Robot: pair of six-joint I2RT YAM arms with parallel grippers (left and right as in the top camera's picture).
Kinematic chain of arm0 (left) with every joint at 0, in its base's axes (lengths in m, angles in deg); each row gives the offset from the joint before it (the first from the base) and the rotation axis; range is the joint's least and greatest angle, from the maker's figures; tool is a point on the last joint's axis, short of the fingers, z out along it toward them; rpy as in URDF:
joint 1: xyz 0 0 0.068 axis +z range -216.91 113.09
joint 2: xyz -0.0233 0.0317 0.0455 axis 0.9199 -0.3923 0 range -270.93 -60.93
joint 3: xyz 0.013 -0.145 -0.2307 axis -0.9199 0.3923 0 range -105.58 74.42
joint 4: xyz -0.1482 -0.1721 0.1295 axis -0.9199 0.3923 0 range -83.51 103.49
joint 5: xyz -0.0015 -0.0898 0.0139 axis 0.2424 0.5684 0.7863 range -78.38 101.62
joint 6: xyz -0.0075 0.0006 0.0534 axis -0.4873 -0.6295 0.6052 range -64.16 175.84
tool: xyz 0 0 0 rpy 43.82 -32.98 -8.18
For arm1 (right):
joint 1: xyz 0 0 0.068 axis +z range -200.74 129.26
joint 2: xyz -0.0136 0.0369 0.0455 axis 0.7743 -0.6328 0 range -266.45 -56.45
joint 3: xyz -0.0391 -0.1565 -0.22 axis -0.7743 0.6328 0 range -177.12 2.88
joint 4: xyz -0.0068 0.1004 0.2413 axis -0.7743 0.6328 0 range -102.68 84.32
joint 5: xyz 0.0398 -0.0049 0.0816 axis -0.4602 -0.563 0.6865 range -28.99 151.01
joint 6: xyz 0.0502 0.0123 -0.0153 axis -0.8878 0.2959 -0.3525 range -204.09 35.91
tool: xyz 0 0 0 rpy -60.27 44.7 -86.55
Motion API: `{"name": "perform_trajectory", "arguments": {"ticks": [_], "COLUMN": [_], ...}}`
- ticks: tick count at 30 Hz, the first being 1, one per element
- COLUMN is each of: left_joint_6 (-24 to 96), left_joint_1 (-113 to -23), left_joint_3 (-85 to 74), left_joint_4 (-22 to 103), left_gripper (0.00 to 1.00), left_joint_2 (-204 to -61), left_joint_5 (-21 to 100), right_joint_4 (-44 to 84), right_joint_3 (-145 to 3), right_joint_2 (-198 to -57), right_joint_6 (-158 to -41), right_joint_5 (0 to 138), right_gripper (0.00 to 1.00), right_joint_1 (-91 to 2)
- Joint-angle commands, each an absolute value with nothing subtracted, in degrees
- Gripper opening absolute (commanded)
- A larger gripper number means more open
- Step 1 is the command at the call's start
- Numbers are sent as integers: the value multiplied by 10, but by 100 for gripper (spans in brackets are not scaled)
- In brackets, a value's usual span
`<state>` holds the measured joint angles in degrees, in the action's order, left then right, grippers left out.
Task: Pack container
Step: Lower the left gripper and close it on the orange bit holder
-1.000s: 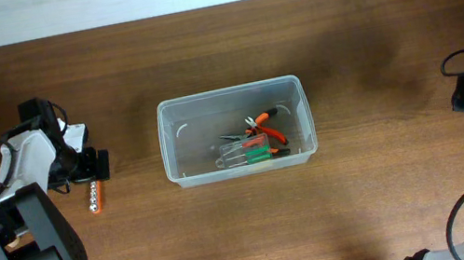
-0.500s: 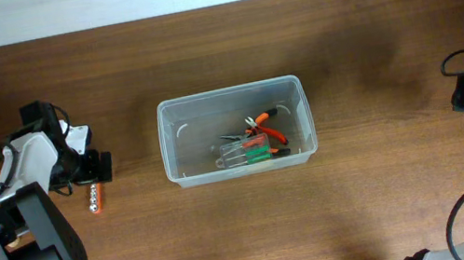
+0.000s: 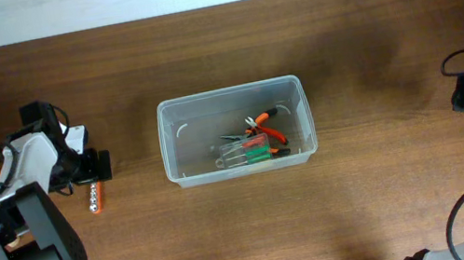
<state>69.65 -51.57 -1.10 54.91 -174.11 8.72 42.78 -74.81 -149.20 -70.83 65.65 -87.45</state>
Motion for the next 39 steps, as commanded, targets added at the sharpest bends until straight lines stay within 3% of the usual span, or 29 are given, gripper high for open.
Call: {"name": "perform_trajectory", "arguments": {"ticks": [1, 22, 29, 39], "left_joint_6": [686, 692, 692, 692], "left_joint_1": [-512, -512, -512, -512], "left_joint_3": [-3, -3, -3, -3], "left_joint_4": [553, 551, 552, 586], "left_gripper": [99, 99, 64, 51], "left_joint_2": [-1766, -1788, -1788, -1788], "left_joint_5": [82, 84, 83, 83], "right_joint_4": [428, 428, 428, 428], "right_joint_3": [-747, -747, -747, -747], "right_joint_2": [-1488, -1488, -1488, -1488], "right_joint_6": [-715, -715, -715, -715], "right_joint_5": [662, 662, 662, 662], "right_gripper": [99, 99, 99, 99], "right_joint_1": [-875, -875, -875, -875]}}
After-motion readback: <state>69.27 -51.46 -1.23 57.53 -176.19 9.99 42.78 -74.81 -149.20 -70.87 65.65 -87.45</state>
